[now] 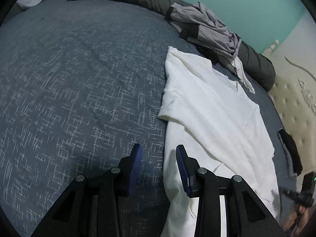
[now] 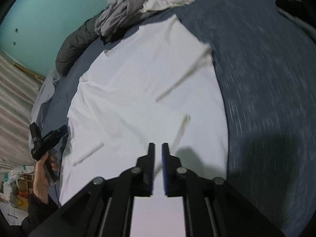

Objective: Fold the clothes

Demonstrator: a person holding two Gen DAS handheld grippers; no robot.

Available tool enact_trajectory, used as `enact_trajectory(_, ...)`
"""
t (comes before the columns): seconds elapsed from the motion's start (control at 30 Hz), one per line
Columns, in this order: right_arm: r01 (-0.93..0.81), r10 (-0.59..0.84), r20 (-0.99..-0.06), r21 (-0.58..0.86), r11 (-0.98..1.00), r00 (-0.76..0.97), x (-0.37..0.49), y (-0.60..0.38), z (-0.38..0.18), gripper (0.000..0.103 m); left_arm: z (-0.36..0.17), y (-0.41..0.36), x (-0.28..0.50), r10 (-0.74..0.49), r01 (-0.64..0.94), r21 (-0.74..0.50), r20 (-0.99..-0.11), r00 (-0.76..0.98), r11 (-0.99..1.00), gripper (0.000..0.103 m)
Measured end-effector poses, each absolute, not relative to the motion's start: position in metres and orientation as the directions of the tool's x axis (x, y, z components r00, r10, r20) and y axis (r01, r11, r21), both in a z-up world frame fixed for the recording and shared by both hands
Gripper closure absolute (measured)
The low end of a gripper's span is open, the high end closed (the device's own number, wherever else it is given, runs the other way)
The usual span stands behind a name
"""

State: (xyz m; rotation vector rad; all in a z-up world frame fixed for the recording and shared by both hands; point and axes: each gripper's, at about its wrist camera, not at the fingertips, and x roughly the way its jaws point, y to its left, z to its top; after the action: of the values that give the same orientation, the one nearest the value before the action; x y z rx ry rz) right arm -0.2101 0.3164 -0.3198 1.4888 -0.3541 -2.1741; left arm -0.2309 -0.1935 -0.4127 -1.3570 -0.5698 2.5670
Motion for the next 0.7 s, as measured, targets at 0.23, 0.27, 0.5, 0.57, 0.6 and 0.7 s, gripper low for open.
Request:
enact_trajectory(0.23, 0.314, -0.355, -0.883, 0.258, -0.914, -0.307, -0.242, 0.290, -0.337, 0.061, -0.411, -0.191, -0.233, 0.316, 0.007, -0.389, -0.760, -0.568, -0.921, 0.064)
enact_trajectory(0.27, 0.314, -0.354, -0.888, 0.260, -0.913, -0.294, -0.244, 0.291, -0.342, 0.061, -0.411, -0.192, -0.233, 0.316, 0.009, -0.390, -0.759, -0.569, -0.921, 0.064)
enact_trajectory(0.5, 0.332, -0.327, -0.899, 0.226, -0.916, -0.291, -0.242, 0.292, -0.352, 0.095, -0.412, -0.192, -0.233, 0.317, 0.013, -0.393, -0.762, -0.565, -0.920, 0.064)
enact_trajectory(0.57, 0.340, -0.335, -0.894, 0.228, -0.913, -0.299, -0.239, 0.294, -0.349, 0.099, -0.412, -0.192, -0.233, 0.317, 0.012, -0.392, -0.762, -0.564, -0.920, 0.064)
enact_trajectory(0.6, 0.343, -0.338, -0.891, 0.229, -0.911, -0.304, -0.237, 0.294, -0.347, 0.100, -0.412, -0.192, -0.233, 0.317, 0.012, -0.391, -0.763, -0.564, -0.920, 0.064)
enact_trajectory(0.7, 0.358, -0.349, -0.876, 0.225, -0.906, -0.333, -0.232, 0.296, -0.335, 0.100, -0.412, -0.194, -0.233, 0.312, 0.019, -0.390, -0.763, -0.566, -0.920, 0.064)
